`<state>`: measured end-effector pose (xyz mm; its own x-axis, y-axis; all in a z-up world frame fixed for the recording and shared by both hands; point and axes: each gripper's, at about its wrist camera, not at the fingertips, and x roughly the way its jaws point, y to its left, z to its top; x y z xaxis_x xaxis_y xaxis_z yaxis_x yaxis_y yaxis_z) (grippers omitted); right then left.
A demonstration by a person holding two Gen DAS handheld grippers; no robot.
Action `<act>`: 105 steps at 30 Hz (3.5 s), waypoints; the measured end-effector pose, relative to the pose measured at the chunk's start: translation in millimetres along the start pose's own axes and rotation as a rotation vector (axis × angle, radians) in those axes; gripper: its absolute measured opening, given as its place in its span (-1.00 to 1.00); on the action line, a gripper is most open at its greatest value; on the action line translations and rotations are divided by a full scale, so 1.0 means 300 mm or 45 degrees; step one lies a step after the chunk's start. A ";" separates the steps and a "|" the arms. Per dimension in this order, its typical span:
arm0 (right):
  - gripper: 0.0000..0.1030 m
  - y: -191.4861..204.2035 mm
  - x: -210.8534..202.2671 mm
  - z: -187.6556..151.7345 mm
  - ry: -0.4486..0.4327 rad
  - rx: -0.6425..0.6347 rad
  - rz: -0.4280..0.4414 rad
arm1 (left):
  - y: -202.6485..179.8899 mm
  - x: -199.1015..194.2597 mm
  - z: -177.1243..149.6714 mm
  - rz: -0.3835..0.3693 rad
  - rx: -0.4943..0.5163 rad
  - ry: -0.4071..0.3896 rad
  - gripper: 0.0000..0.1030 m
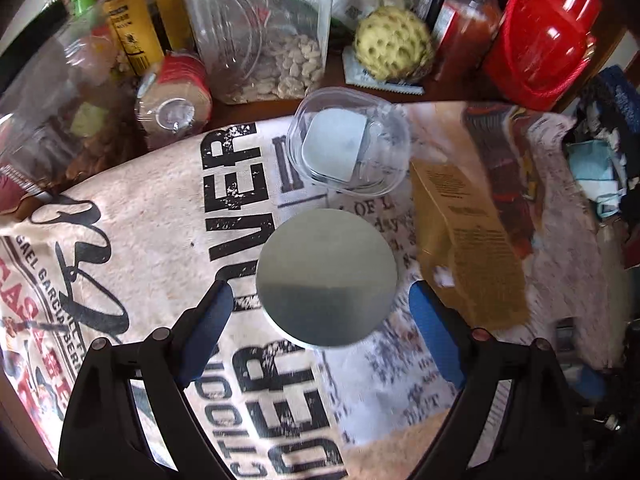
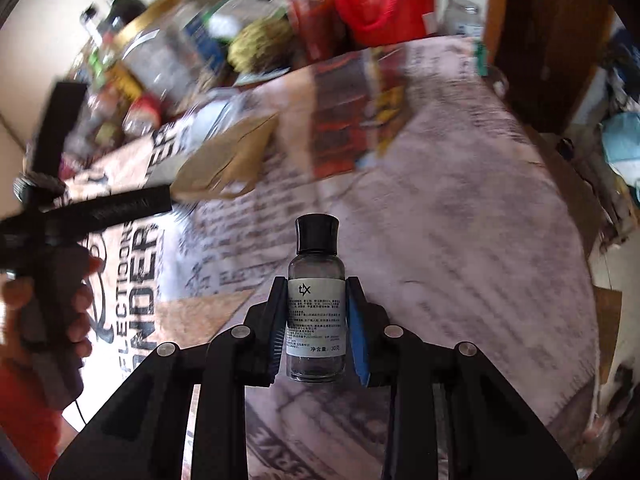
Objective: Collect trash
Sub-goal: 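Grasp the silver round lid with the left tool, lifting it off the table, then carry the silver lid and small clear bottle down over the white bin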
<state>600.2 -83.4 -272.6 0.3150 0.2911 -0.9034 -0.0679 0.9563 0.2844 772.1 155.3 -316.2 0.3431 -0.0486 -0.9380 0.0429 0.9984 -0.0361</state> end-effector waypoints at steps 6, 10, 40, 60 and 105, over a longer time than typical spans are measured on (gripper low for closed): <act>-0.50 -0.071 -0.080 0.007 -0.071 0.093 -0.040 | -0.005 0.015 0.010 0.004 -0.026 -0.012 0.38; -0.50 -0.100 -0.120 0.013 -0.107 0.128 -0.047 | -0.002 -0.014 -0.008 0.010 -0.038 -0.024 0.38; -0.50 -0.100 -0.737 -0.129 -0.485 -0.361 0.286 | -0.313 -1.076 -0.552 0.027 -0.266 -0.716 0.38; -0.50 0.172 -0.911 -0.681 -0.568 -0.299 0.197 | -0.130 -1.314 -1.161 -0.096 -0.122 -0.740 0.38; -0.50 -0.179 0.250 -1.318 0.244 -0.285 0.159 | -0.220 0.009 -1.814 -0.121 -0.348 0.069 0.38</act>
<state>253.3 -101.8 -482.5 0.1082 0.3862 -0.9160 -0.3084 0.8890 0.3384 259.6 104.6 -503.8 0.2990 -0.1480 -0.9427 -0.1841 0.9604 -0.2092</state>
